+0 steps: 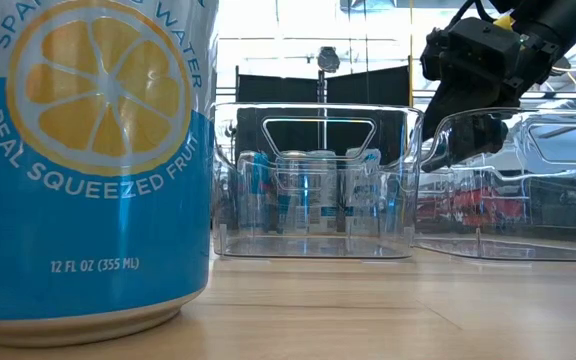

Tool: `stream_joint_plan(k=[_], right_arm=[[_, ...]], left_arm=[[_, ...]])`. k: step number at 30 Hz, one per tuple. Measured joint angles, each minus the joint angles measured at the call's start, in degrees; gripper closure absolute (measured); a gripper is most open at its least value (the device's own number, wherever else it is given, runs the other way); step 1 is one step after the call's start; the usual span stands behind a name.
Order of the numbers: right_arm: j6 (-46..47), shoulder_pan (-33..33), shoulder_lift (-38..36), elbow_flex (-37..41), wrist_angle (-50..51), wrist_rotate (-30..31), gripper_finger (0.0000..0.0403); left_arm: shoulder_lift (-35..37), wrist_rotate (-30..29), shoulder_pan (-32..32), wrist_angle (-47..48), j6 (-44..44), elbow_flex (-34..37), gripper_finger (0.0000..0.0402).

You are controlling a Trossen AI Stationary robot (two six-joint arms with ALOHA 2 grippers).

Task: Sort soda cans
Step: Put the bottom left blue-white soda can into the left transparent bin

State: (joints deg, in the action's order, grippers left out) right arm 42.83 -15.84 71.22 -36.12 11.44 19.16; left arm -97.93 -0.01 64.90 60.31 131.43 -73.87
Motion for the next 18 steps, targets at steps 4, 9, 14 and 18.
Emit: stream_joint_plan(k=[4,9,14,18], right_arm=[[0.0,0.0,0.0,0.0,0.0,0.0,0.0041],[0.0,0.0,0.0,0.0,0.0,0.0,0.0041],[0.0,0.0,0.0,0.0,0.0,0.0,0.0041],[0.0,0.0,0.0,0.0,0.0,0.0,0.0041]], left_arm=[[-0.7,0.0,0.0,-0.3,-0.2,0.0,0.0018],[-0.7,0.4,0.0,-2.0,-1.8,0.0,0.0018],[-0.7,0.4,0.0,-2.5,-1.8,0.0,0.0020],[-0.7,0.4,0.0,-2.4,-1.7,0.2,0.0044]])
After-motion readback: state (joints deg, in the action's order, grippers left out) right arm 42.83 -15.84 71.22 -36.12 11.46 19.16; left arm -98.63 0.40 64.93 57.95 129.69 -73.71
